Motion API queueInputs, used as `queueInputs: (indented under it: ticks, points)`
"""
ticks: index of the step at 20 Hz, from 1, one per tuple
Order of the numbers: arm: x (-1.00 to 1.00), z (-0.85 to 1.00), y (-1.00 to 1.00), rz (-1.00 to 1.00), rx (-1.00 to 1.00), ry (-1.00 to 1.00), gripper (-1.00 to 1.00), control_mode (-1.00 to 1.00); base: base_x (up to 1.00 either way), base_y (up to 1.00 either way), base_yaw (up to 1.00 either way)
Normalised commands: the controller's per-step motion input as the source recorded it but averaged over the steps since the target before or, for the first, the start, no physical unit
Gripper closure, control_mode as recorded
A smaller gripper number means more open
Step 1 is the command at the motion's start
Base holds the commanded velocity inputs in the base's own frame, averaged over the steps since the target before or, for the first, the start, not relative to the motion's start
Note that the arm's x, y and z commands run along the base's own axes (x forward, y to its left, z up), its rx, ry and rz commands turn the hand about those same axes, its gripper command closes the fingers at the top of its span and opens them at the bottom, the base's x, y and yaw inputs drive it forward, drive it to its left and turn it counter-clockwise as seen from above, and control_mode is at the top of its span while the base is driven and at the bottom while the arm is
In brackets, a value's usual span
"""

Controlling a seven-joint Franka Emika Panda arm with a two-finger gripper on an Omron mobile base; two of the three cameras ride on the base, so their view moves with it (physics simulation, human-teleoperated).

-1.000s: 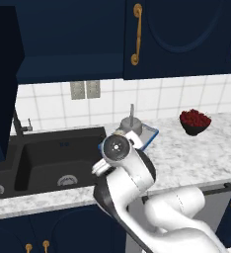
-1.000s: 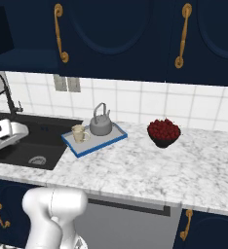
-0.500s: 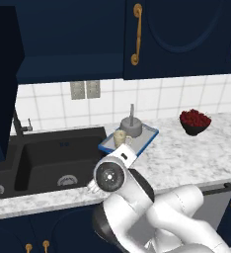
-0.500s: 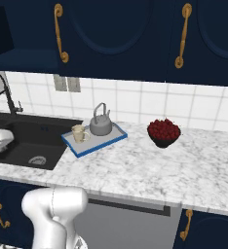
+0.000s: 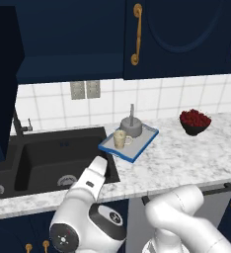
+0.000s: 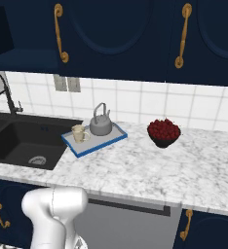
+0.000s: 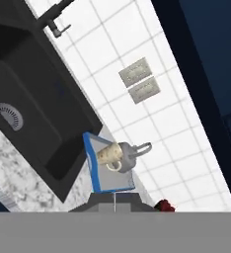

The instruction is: Pick the kettle from the counter and place it on the tray. Then pick the mug from the cabinet and place it on the tray. Then close the cabinet doors.

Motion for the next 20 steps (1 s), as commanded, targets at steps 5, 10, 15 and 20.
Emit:
queueInputs:
  ticks: [5, 10, 15, 20]
  points:
    - [-0.06, 0.47, 0.71, 0.0, -0.28, -0.02, 1.0, -1.0, 0.0, 0.0, 0.0]
    - [0.0, 0.05, 0.77, 0.0, -0.32, -0.03, 1.0, -1.0, 0.0, 0.0, 0.0]
    - [0.0, 0.0, 0.7, 0.0, -0.28, -0.02, 1.0, -1.0, 0.0, 0.0, 0.0]
    - [0.0, 0.0, 0.53, -0.01, -0.24, 0.0, 1.0, -1.0, 0.0, 0.0, 0.0]
